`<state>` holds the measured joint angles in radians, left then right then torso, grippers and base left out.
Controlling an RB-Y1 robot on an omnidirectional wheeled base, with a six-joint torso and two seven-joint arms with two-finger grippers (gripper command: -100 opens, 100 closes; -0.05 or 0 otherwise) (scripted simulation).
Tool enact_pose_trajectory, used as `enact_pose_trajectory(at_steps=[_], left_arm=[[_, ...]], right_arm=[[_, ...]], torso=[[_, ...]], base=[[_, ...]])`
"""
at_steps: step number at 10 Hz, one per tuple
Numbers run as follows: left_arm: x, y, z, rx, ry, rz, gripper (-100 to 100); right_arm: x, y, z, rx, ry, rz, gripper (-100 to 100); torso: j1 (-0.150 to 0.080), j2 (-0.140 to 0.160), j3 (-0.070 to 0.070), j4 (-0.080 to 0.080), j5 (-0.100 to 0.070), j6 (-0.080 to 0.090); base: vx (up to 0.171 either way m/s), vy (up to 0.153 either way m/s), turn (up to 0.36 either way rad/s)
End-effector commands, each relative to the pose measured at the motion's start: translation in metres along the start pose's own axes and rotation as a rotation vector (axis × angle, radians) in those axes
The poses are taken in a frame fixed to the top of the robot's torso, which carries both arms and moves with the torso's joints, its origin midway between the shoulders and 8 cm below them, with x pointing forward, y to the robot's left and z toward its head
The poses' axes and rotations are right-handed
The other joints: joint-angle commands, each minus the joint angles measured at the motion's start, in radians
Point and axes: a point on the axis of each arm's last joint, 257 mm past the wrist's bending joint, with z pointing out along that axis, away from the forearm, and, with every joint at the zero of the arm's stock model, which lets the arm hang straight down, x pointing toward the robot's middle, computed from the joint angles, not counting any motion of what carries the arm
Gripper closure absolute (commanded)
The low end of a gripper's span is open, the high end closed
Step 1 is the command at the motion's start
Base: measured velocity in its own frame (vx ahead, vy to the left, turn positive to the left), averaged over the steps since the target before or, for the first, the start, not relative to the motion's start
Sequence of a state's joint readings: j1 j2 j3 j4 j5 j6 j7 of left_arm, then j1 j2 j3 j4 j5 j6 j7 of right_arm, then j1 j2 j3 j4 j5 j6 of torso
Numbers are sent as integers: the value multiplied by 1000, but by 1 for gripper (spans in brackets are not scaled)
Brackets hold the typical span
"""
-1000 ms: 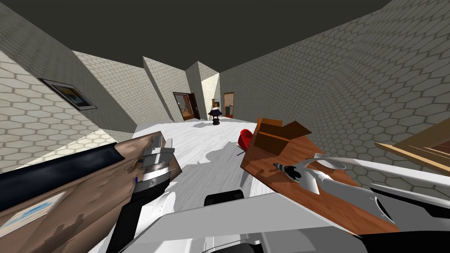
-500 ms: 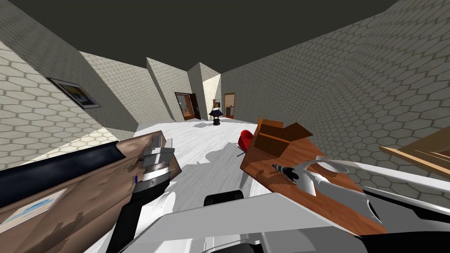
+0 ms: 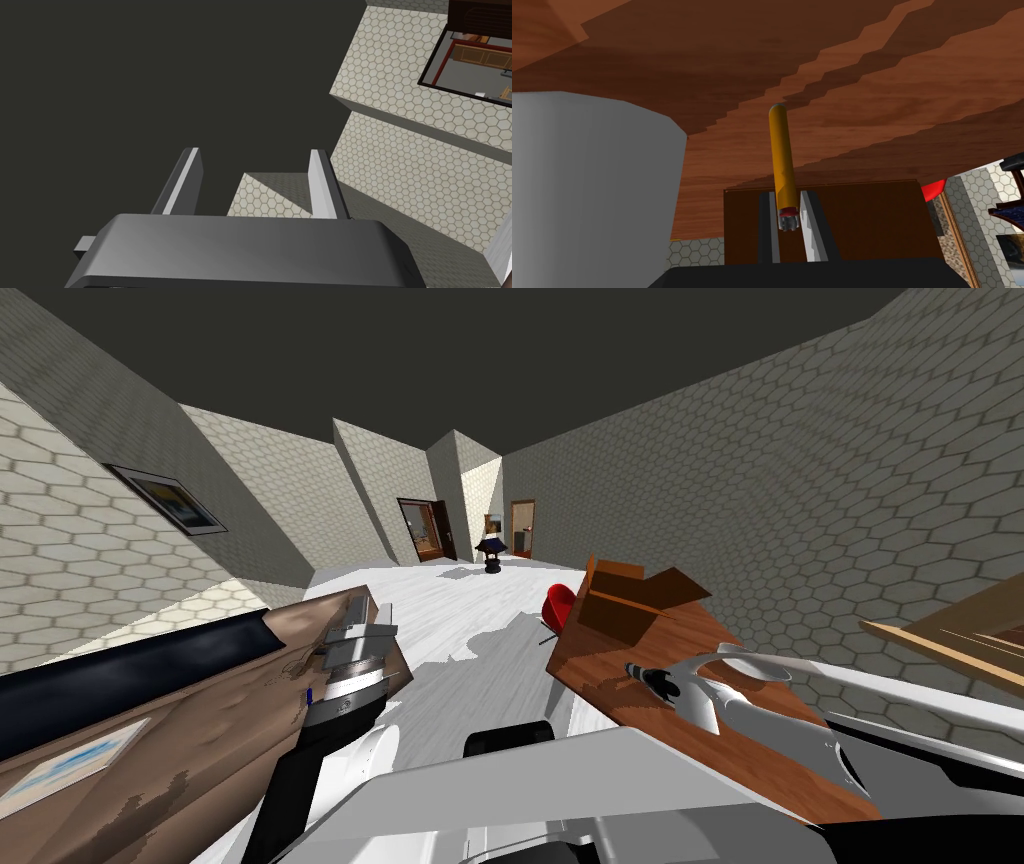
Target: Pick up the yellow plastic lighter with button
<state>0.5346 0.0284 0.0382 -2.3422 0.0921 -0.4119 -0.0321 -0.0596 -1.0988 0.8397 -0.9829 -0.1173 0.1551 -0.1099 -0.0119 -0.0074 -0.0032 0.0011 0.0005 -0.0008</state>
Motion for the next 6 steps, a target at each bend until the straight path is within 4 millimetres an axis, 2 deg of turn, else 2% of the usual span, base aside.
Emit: enact_pose_trajectory(at_steps=[1, 2, 4, 5, 6], left_arm=[[0, 0, 0, 0, 0, 0, 0], [0, 0, 0, 0, 0, 0, 0], [0, 0, 0, 0, 0, 0, 0], [0, 0, 0, 0, 0, 0, 0], [0, 0, 0, 0, 0, 0, 0]], right_arm=[[0, 0, 0, 0, 0, 0, 0], [-9, -1, -4, -2, -2, -5, 100], [-17, -2, -10, -5, -1, -12, 100], [-14, -2, -8, -4, -2, -11, 100], [-15, -2, -8, -4, -2, -10, 0]], torso=[[0, 0, 0, 0, 0, 0], [0, 0, 0, 0, 0, 0], [3, 1, 1, 0, 1, 1], [4, 2, 1, 0, 1, 0], [3, 2, 1, 0, 1, 0]], base=[[0, 0, 0], [-8, 25, -40], [-21, 53, -49], [-14, 27, -14], [-3, 5, -1]])
